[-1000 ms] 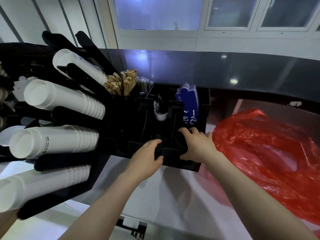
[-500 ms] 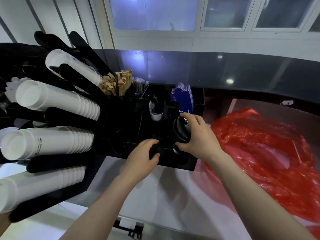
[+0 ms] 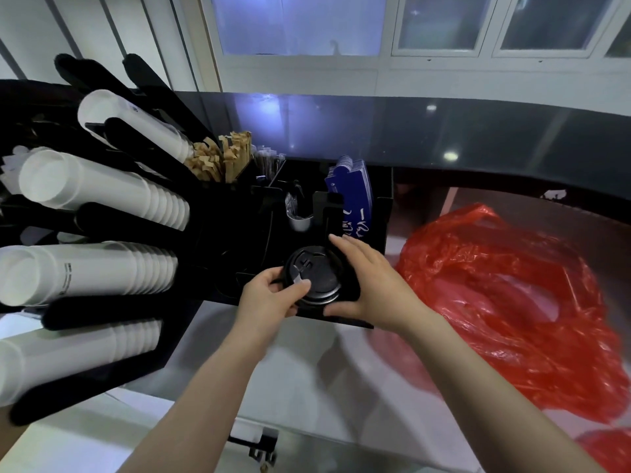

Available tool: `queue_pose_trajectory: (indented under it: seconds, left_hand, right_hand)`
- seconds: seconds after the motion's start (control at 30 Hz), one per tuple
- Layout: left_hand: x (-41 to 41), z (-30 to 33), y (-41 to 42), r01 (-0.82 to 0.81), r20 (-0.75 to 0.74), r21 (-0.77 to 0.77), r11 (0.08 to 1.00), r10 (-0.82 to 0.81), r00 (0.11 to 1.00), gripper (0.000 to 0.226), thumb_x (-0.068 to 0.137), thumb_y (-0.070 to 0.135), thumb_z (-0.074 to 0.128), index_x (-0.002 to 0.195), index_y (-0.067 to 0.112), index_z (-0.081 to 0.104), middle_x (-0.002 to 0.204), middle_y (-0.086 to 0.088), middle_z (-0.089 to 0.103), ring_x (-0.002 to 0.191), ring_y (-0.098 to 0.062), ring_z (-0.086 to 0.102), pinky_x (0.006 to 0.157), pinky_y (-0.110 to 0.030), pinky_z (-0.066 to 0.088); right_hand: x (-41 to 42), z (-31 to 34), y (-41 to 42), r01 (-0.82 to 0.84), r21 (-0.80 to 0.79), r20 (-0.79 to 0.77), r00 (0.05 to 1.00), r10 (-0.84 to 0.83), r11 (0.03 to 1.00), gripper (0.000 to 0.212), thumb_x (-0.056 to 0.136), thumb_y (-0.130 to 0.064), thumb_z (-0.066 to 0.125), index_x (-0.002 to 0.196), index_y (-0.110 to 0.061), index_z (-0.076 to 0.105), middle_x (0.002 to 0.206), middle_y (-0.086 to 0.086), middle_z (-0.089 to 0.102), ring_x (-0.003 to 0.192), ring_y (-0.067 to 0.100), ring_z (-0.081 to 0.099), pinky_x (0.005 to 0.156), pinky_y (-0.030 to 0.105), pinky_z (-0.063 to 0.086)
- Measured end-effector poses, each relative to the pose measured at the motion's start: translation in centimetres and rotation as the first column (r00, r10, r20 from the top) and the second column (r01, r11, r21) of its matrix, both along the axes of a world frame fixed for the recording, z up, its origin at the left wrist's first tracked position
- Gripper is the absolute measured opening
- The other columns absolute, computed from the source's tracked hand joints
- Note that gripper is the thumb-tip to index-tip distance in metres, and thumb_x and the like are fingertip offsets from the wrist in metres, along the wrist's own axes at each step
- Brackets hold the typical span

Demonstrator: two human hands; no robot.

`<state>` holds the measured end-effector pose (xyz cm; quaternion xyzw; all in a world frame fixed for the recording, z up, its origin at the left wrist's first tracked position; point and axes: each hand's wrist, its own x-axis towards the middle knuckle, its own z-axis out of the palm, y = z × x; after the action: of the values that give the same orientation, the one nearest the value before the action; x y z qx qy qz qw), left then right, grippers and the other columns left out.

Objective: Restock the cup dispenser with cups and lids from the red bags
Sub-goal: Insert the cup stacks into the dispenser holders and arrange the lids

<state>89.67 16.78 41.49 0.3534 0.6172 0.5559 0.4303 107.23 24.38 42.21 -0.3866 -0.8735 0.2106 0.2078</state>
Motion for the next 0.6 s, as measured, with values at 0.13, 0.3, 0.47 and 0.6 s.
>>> queue_pose_trajectory:
  seconds: [0.13, 0.3, 0.47, 0.6]
  left_hand:
    - [-1.3, -0.5, -0.5, -0.064, -0.019, -0.019, 0.998, 0.063, 0.998, 0.027, 0.082, 0.019, 0.073, 0.107, 0.020, 0.063, 0.085, 0.005, 0.074, 0.072, -0.002, 0.068, 0.060, -0.019, 0.046]
    - [-2.7, -0.6, -1.0, -0.100, 0.007, 0.005, 0.995, 0.100, 0.995, 0.023, 0.082, 0.015, 0.073, 0.102, 0.020, 0.063, 0.075, 0.010, 0.073, 0.063, 0.003, 0.065, 0.052, -0.014, 0.044]
    - [-3.2, -0.7, -1.7, -0.119, 0.019, 0.035, 0.992, 0.118, 0.993, 0.023, 0.081, 0.009, 0.073, 0.101, 0.015, 0.063, 0.074, 0.009, 0.073, 0.064, 0.003, 0.066, 0.051, -0.008, 0.044]
    - [-3.5, -0.9, -2.4, -0.127, 0.007, 0.023, 0.992, 0.127, 0.992, 0.021, 0.082, 0.009, 0.072, 0.099, 0.017, 0.063, 0.069, 0.013, 0.072, 0.062, 0.006, 0.064, 0.050, -0.009, 0.044]
  right_hand:
    - [0.3, -0.6, 1.6, 0.078, 0.047, 0.039, 0.996, -0.079, 0.996, 0.062, 0.079, -0.043, 0.073, 0.133, -0.023, 0.050, 0.130, -0.004, 0.056, 0.122, 0.017, 0.049, 0.098, 0.027, 0.040]
    - [-1.2, -1.6, 3.3, 0.014, 0.191, 0.455, 0.885, -0.101, 0.982, 0.070, 0.076, -0.043, 0.073, 0.137, -0.024, 0.046, 0.132, 0.002, 0.055, 0.121, 0.025, 0.049, 0.100, 0.035, 0.037]
    - [-2.9, -2.5, 3.8, -0.001, 0.228, 0.653, 0.742, -0.152, 0.974, 0.084, 0.071, -0.044, 0.077, 0.140, -0.022, 0.036, 0.144, 0.011, 0.038, 0.126, 0.034, 0.043, 0.103, 0.043, 0.036]
    - [-3.1, -2.2, 4.1, 0.029, 0.204, 0.660, 0.734, -0.160, 0.979, 0.087, 0.069, -0.043, 0.079, 0.141, -0.023, 0.034, 0.133, 0.011, 0.047, 0.117, 0.035, 0.048, 0.095, 0.041, 0.041]
